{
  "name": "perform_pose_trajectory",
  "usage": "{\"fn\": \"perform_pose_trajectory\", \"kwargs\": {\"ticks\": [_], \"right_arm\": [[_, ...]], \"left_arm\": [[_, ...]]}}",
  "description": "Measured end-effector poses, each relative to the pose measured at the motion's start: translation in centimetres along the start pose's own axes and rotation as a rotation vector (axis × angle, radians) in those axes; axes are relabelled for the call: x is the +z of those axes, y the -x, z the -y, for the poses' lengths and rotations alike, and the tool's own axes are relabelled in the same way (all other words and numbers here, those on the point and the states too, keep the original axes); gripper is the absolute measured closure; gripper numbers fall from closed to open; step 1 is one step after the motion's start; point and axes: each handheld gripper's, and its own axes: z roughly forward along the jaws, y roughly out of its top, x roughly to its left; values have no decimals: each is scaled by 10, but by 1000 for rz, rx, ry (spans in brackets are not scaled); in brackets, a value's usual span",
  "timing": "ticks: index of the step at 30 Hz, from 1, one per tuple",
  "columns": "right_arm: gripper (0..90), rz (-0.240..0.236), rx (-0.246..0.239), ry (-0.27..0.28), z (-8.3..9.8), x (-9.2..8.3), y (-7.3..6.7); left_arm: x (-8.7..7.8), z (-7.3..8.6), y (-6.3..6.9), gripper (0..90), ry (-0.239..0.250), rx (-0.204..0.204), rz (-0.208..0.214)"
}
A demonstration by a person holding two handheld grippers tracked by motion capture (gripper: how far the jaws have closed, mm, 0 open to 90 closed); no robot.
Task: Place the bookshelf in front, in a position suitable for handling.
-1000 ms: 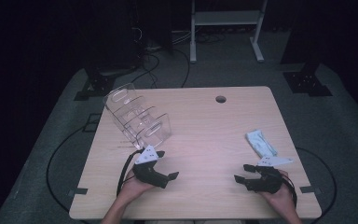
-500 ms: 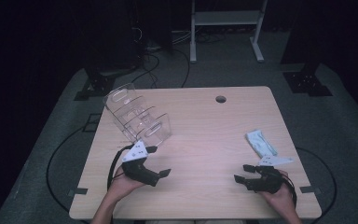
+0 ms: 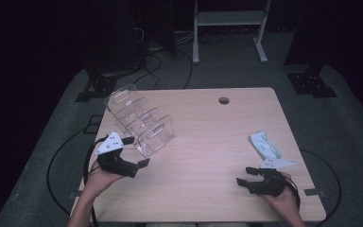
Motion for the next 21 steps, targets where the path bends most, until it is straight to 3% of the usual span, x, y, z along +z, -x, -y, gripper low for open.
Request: {"fn": "perform_pose_trajectory", "kwargs": {"ticks": [7,11,21], "right_arm": [[314,0,-6,-11,0,2,-1],[314,-2,-11,-19,0,3,-2],[313,-3,-12,-26,0,4,-2]], "left_arm": [[1,1,-24,16,-38,-20,-44],[8,3,-40,16,-64,-52,-71],[20,-8,-59,15,-87,-42,-93]]}}
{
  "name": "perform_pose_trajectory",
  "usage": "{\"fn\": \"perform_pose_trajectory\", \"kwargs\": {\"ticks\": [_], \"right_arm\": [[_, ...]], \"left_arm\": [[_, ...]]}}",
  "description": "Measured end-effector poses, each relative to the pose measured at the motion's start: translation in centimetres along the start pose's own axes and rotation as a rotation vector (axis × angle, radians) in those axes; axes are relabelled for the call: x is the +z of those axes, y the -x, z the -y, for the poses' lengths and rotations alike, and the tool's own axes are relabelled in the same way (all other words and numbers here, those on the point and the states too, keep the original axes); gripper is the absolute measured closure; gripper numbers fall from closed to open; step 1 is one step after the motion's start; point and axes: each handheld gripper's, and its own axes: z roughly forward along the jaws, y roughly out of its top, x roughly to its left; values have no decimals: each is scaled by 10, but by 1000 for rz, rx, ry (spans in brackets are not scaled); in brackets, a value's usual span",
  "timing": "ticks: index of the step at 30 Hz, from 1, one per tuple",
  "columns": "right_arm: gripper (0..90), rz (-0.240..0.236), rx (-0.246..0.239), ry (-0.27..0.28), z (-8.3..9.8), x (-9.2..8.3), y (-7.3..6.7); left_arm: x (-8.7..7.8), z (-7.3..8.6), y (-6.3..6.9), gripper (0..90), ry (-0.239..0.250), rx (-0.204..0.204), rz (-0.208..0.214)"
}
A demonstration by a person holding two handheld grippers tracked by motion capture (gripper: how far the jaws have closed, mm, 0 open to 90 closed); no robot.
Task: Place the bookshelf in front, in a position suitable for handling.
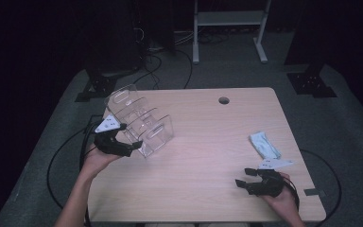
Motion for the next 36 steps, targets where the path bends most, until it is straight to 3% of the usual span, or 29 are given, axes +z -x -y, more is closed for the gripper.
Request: {"fn": "perform_pose_trajectory", "kwargs": {"ticks": [5,17,29,36], "right_arm": [[313,-5,-3,-9,1,1,0],[313,-13,-19,-15,1,1,-2],[327,-10,-20,19,-1,-6,-1],[327,-8,-10,18,0,-5,3]], "left_arm": [[10,-4,-11,15,-36,-13,-7],[27,-3,-22,15,-79,-41,-22],[31,-2,-18,77,-77,-38,-19],[34,-3,-6,78,-71,-50,-35]]}}
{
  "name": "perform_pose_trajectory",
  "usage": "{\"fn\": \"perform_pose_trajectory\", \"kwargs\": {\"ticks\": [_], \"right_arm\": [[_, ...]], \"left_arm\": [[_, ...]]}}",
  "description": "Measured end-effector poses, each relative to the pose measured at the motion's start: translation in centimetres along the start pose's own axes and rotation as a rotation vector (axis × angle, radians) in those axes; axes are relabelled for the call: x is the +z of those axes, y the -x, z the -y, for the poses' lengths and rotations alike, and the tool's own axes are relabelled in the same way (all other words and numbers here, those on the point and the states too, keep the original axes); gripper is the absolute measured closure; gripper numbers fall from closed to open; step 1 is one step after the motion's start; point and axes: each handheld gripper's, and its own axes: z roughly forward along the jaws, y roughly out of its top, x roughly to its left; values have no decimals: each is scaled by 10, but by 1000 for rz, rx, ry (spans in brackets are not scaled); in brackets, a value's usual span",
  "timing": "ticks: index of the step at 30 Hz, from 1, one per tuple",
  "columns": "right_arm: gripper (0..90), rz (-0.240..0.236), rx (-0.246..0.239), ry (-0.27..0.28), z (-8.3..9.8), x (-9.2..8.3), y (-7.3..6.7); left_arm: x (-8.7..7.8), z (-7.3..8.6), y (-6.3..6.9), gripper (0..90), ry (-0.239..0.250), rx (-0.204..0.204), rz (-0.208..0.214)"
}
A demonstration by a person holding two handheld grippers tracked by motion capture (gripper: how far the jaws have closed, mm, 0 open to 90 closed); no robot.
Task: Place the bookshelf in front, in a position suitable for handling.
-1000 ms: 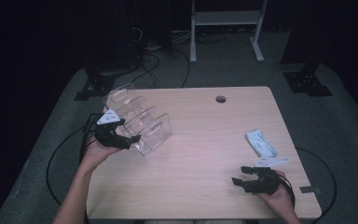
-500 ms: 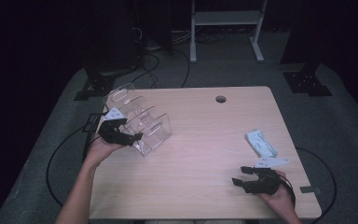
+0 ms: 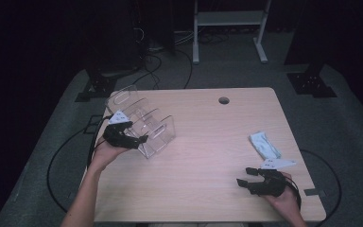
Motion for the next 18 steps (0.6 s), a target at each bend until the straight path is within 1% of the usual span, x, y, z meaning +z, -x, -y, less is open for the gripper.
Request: {"fn": "perform_pose_trajectory", "kwargs": {"ticks": [1,2,4,5,6,7,8,9,14,15,16,18], "right_arm": [[327,5,-3,-1,0,-1,1],[327,5,-3,-1,0,-1,1],[327,13,5,15,-1,-5,4],[327,13,5,15,-1,-5,4],[327,16,11,23,-1,-6,5],[326,16,19,27,0,-8,7],[326,19,24,28,0,-8,8],[326,21,27,27,1,-9,10],[327,44,37,45,1,-16,15],[327,44,37,45,1,-16,15],[327,47,47,57,1,-18,17],[327,47,51,58,1,-18,18]], "left_arm": [[1,-1,6,78,-3,-9,-10],[1,-1,6,78,-3,-9,-10],[2,-2,13,78,-2,-4,-16],[3,-2,17,78,3,-8,-17],[4,-3,20,78,2,-2,-16],[5,-3,24,78,6,-9,-17],[6,-4,27,78,2,-3,-18],[7,-4,31,78,8,-9,-19],[13,-8,50,77,14,-15,-23],[14,-9,54,77,13,-11,-24],[15,-9,58,77,14,-10,-24],[17,-11,67,77,14,-5,-21]]}}
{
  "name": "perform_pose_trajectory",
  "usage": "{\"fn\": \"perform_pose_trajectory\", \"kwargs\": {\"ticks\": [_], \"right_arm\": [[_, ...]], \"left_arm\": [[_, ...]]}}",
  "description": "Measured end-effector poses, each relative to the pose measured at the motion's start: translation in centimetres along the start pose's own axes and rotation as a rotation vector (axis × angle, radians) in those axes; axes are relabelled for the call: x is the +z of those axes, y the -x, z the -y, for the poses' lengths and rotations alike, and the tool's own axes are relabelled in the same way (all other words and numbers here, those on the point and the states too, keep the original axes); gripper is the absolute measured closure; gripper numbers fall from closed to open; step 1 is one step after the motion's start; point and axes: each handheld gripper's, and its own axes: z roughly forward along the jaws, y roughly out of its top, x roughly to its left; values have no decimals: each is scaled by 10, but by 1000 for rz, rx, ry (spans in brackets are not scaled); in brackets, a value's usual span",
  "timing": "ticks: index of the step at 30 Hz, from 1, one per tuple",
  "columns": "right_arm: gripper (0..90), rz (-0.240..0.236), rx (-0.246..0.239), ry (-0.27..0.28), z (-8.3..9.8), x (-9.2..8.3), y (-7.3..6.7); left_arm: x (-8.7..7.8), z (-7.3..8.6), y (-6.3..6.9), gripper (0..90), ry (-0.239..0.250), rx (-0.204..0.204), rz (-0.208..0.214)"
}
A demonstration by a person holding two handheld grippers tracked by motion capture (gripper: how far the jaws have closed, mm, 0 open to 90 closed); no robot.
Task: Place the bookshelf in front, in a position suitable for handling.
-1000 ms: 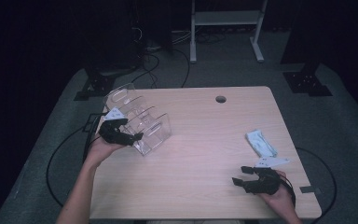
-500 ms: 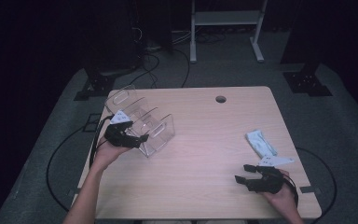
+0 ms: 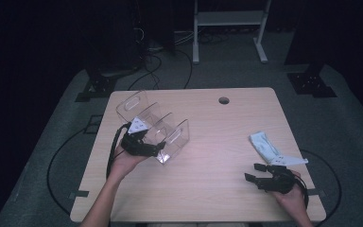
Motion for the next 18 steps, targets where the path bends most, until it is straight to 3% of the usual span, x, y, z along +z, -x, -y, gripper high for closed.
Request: {"fn": "perform_pose_trajectory", "kwargs": {"ticks": [10,14,18], "right_arm": [[327,-1,-3,-7,0,1,-1],[327,1,-1,-18,1,1,0],[327,6,5,-4,0,-1,1]], "left_arm": [[11,-8,36,76,-7,13,13],[15,-9,49,53,12,10,46],[20,-12,66,55,10,41,63]]}}
